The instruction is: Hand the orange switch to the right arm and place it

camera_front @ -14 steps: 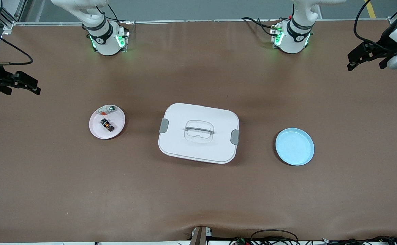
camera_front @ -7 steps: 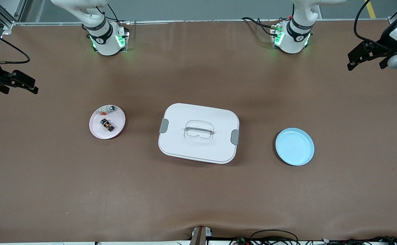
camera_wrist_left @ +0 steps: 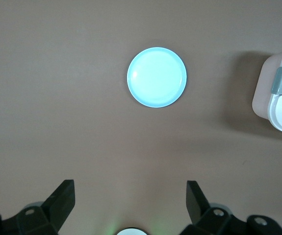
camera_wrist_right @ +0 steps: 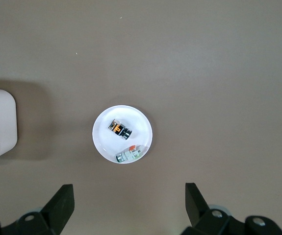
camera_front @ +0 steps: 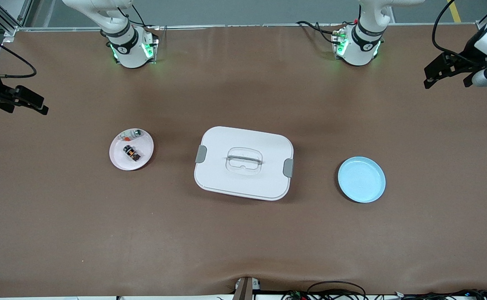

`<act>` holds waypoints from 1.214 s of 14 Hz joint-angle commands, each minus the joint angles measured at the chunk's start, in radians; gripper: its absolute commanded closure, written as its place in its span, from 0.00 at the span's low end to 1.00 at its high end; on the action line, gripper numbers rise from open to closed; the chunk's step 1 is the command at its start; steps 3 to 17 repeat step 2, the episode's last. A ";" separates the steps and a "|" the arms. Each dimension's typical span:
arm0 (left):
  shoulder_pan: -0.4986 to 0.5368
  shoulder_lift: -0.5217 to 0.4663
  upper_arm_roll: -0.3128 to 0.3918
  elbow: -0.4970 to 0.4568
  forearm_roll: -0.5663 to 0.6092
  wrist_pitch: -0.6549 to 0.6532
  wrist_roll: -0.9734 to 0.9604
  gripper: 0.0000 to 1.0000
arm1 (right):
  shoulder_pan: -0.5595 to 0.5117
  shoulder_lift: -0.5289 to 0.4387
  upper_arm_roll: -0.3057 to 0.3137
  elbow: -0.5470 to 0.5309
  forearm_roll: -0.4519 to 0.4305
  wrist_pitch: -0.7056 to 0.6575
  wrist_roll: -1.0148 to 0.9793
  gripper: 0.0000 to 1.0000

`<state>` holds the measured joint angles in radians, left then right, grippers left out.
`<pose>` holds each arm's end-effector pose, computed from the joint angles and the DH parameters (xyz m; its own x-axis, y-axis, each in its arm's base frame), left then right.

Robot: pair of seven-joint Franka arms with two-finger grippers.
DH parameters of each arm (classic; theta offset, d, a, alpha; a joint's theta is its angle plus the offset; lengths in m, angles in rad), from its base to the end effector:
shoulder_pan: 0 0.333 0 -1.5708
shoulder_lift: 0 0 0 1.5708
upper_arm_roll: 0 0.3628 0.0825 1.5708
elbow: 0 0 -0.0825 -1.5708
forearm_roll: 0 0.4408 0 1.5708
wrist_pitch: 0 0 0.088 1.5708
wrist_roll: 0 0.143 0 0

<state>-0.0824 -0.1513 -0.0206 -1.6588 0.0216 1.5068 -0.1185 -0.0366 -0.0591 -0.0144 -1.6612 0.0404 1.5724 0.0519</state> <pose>0.5468 -0.0542 0.6713 0.9999 0.0171 0.0022 0.0171 -0.9996 -0.0246 0.5873 -0.0244 0.6233 0.9942 -0.1027 -0.0318 -0.1039 -0.9938 -0.0396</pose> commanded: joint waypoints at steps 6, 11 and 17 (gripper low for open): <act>0.003 0.013 0.001 0.030 -0.014 -0.034 0.007 0.00 | -0.016 -0.022 0.007 0.011 0.027 -0.029 0.020 0.00; 0.003 0.013 0.001 0.030 -0.014 -0.034 0.007 0.00 | -0.016 -0.022 0.007 0.011 0.027 -0.029 0.020 0.00; 0.003 0.013 0.001 0.030 -0.014 -0.034 0.007 0.00 | -0.016 -0.022 0.007 0.011 0.027 -0.029 0.020 0.00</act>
